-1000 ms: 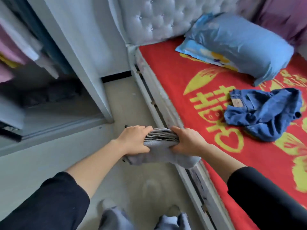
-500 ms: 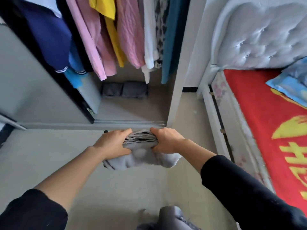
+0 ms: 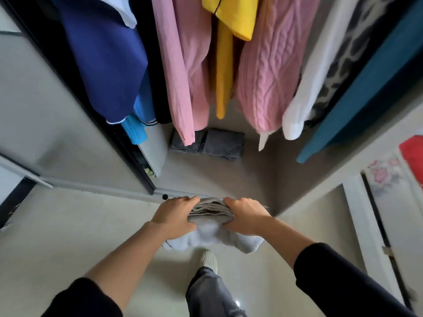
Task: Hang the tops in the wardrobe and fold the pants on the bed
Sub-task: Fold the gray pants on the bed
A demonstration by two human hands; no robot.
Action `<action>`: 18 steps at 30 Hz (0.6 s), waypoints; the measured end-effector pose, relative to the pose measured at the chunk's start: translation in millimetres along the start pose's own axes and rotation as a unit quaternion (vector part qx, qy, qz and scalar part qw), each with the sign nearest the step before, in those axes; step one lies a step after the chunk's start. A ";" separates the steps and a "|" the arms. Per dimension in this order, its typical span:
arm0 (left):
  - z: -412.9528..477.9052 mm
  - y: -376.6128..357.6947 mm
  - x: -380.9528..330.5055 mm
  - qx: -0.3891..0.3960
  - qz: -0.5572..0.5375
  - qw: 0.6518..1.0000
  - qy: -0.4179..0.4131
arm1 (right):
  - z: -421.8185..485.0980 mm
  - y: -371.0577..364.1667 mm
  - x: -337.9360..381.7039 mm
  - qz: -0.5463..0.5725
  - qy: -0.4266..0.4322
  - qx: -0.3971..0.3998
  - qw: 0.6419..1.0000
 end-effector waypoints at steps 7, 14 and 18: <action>130.8 -76.2 125.2 -0.038 -0.004 0.999 0.030 | 177.7 -74.9 -22.6 0.000 -0.022 0.006 1.000; 258.3 -166.2 247.6 -0.116 0.099 0.987 0.055 | 357.2 -165.4 -42.7 -0.049 -0.006 -0.045 0.998; 322.9 -198.5 306.1 -0.213 0.143 0.963 0.080 | 454.7 -190.4 -58.0 -0.110 0.012 -0.110 0.988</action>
Point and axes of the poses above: each hand's wrist, its own z-axis towards the middle knuckle, its own y-axis out of the back of the hand, x = y × z, the point moved 5 cm from there along z, towards the middle knuckle
